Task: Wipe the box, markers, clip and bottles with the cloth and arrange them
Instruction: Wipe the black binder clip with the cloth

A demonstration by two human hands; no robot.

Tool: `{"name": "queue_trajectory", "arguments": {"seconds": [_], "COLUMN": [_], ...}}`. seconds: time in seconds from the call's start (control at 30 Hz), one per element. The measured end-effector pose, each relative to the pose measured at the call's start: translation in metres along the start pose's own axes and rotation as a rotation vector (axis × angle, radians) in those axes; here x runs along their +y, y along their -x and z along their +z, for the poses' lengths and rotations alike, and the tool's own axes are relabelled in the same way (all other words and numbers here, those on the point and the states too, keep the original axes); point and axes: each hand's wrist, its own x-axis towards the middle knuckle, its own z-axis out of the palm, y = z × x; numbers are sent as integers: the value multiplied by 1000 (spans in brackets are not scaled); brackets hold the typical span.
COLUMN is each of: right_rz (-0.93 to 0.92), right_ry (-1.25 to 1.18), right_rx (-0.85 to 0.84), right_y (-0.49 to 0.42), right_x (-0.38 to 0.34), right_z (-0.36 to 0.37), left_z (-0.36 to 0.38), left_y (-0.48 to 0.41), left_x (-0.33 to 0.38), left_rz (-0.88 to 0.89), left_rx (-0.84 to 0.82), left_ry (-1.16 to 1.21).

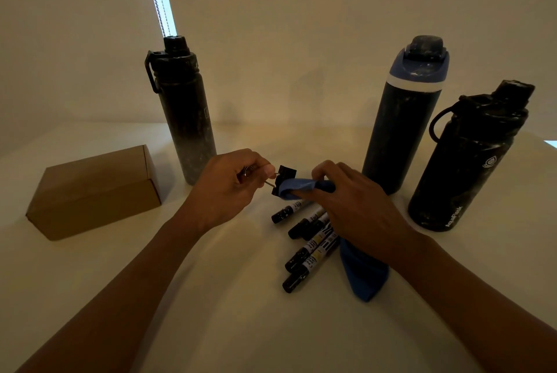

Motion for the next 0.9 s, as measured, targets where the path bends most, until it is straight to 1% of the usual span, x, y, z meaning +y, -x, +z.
{"name": "queue_trajectory", "arguments": {"seconds": [0.07, 0.13, 0.3, 0.5, 0.77, 0.9], "right_rz": [-55, -99, -17, 16, -46, -119], "right_ry": [17, 59, 81, 62, 103, 89], "right_rx": [-19, 5, 71, 111, 169, 183], "right_y": [0, 1, 1, -1, -1, -4], "right_x": [-4, -2, 7, 16, 8, 2], "right_z": [1, 5, 3, 5, 6, 14], "left_z": [0, 0, -1, 1, 3, 2], "left_y": [0, -1, 1, 2, 2, 0], "left_x": [-2, -2, 4, 7, 5, 3], "left_rz": [-20, -26, 5, 41, -6, -48], "left_rx": [-5, -13, -33, -59, -46, -55], "left_ry": [2, 14, 7, 13, -4, -2]}}
